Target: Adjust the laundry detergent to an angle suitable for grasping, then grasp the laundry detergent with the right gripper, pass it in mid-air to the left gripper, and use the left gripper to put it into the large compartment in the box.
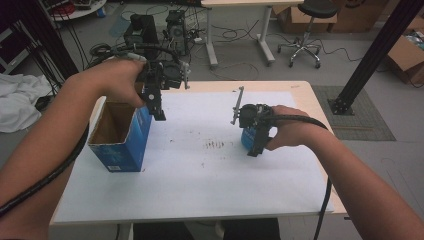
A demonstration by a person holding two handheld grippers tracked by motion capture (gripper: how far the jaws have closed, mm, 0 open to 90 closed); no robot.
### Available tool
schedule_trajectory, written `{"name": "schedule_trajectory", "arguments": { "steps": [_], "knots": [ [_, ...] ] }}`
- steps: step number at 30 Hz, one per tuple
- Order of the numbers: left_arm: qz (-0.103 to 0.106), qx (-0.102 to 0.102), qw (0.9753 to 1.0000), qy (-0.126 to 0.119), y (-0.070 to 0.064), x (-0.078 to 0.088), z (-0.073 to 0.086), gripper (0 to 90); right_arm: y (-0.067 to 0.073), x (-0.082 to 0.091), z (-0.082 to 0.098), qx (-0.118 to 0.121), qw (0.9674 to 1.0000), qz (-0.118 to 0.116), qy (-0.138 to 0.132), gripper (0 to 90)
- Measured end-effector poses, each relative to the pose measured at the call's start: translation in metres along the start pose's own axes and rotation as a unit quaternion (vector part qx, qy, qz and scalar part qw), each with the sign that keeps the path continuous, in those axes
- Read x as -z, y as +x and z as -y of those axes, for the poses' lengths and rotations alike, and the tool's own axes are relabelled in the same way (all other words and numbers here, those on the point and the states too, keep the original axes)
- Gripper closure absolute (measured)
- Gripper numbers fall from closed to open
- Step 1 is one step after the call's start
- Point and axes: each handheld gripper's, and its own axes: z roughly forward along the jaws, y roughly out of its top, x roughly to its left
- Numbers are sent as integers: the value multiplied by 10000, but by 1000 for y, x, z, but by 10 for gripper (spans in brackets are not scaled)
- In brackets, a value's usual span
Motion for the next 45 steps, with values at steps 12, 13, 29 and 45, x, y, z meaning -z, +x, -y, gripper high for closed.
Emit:
{"name": "schedule_trajectory", "arguments": {
  "steps": [12,13,29,45],
  "knots": [
    [0,31,10000,16,2,-7,-3,1,1,3,3,27,10000,49,-44,0],
    [-1,32,10000,38,2,-9,-3,1,1,2,2,41,10000,54,-35,0],
    [-57,-53,10000,27,4,-5,-3,1,-2,1,-2,31,10000,56,-7,0],
    [-15,-133,9999,47,1,-10,-8,1,3,3,1,-14,9999,90,-61,0]
  ]
}}
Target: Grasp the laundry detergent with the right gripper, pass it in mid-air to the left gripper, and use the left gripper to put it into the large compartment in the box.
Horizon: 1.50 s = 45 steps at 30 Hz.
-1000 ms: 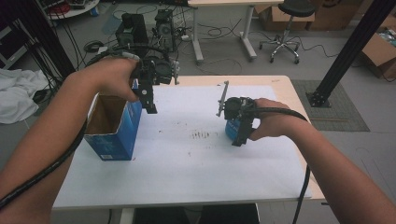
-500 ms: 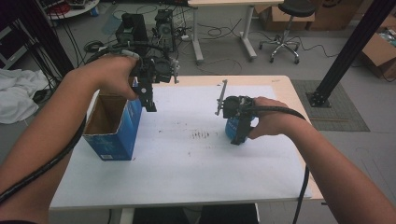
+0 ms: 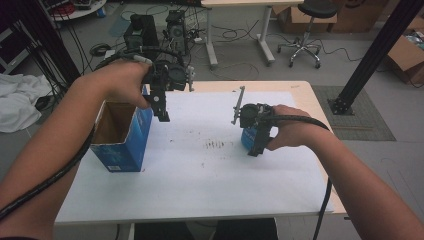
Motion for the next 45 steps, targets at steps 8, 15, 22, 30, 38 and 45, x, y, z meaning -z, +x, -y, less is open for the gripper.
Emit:
{"name": "schedule_trajectory", "arguments": {
  "steps": [8,15,22,30,38,45],
  "knots": [
    [-7,34,10000,-50,-2,-2,-1,1,5,1,9,-30,9987,128,-489,0],
    [-19,59,9999,-98,-8,-2,-1,1,14,6,27,-114,9872,253,-1568,0],
    [-50,24,9999,-99,-11,-2,-2,1,22,7,43,-256,9754,312,-2169,0],
    [-138,-60,9998,-158,-11,1,-4,0,29,9,77,-582,9502,383,-3038,0],
    [-215,-107,9996,-171,-13,4,-3,0,40,5,113,-1004,9271,674,-3548,0],
    [-287,-123,9993,-208,-16,7,-1,0,41,-4,141,-1429,9090,815,-3829,0]
  ]
}}
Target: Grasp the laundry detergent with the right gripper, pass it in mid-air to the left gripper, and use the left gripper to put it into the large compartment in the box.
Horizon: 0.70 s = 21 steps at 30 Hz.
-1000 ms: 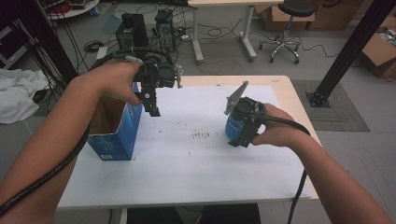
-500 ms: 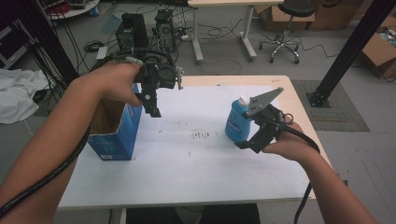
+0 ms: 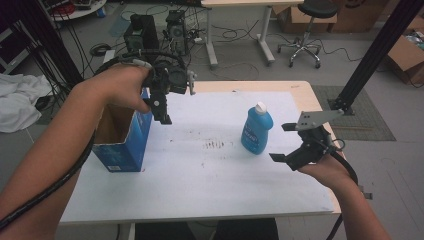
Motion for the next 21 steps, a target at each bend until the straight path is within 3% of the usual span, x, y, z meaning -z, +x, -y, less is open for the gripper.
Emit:
{"name": "schedule_trajectory", "arguments": {
  "steps": [4,10,21],
  "knots": [
    [-11,-12,10000,27,-2,1,0,0,-6,3,14,-223,9995,184,-123,0],
    [-25,-15,10000,46,-5,4,-2,0,-23,-7,36,-695,9958,437,-394,0],
    [-106,-114,9998,81,-12,12,-6,0,-34,-40,46,-828,9938,646,-364,0]
  ]
}}
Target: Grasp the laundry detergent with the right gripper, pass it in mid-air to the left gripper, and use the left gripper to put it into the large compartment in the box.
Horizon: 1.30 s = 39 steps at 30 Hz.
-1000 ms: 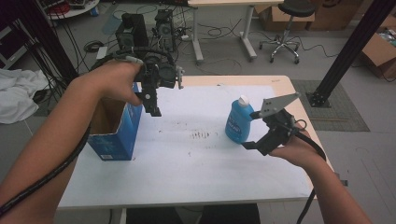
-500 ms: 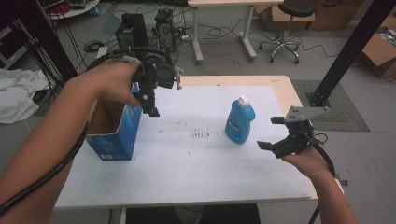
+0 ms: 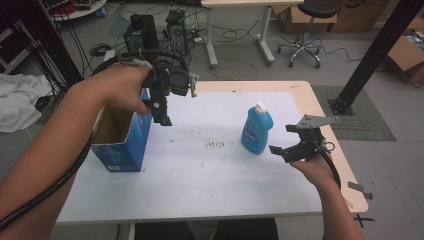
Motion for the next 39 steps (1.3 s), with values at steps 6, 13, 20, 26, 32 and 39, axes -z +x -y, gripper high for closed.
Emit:
{"name": "schedule_trajectory", "arguments": {
  "steps": [6,13,20,26,32,39],
  "knots": [
    [32,6,10000,-47,0,-3,0,1,-6,-22,5,-108,9999,-43,51,0],
    [52,-14,10000,-47,0,-7,-1,0,-11,-43,11,-209,9998,-11,54,0],
    [39,-4,10000,-67,0,-7,1,0,-13,-55,10,-244,9997,33,-17,0],
    [36,6,10000,-44,0,-7,4,1,-12,-65,10,-259,9996,42,-42,0],
    [34,35,10000,-37,-2,-8,8,1,-14,-75,11,-329,9994,87,-57,0],
    [12,51,10000,-38,-4,-8,12,0,-14,-83,13,-424,9988,146,-215,0]
  ]
}}
